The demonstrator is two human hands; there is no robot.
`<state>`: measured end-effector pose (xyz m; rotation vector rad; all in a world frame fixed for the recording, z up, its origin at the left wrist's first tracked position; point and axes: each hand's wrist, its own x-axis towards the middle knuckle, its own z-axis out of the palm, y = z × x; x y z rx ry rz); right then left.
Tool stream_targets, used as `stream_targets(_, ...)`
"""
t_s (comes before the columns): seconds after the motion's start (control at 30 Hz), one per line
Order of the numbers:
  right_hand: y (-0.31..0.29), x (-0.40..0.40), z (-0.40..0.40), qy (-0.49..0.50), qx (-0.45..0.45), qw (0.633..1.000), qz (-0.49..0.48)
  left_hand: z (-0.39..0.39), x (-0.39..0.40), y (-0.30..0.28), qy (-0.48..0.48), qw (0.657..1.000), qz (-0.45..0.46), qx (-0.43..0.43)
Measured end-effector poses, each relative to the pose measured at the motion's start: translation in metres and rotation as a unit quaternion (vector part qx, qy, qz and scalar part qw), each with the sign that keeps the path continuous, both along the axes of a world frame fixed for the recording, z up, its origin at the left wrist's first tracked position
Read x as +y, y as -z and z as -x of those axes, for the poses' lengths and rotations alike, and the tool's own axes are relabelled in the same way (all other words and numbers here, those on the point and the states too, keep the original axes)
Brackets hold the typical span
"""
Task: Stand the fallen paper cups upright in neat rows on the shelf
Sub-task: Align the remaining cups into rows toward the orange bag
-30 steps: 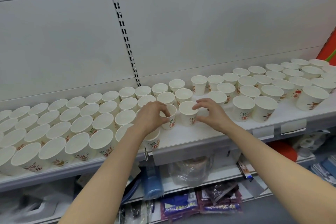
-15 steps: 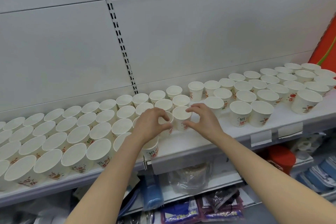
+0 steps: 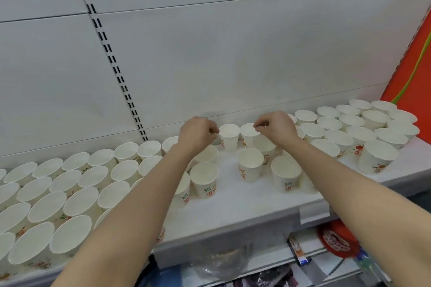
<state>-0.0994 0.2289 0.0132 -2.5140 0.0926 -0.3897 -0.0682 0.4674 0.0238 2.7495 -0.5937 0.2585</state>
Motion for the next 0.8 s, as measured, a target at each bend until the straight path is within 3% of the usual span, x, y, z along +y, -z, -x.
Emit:
stream_targets(0.2,0.011,0.003,-0.047,-0.08,0.062,0.985,0.138,-0.04,-0.052,0.013,-0.003,0.997,-0.065,0.038)
stream_targets(0.53,0.027,-0.018,-0.068,-0.205,0.045,0.964,0.164,-0.041,-0.04,0.023,-0.016,0.989,-0.145,-0.027)
stream_targets(0.8,0.035,-0.009,-0.066,-0.201,-0.017,0.965,0.166,-0.037,-0.054,0.026,-0.01,0.998,-0.061,-0.014)
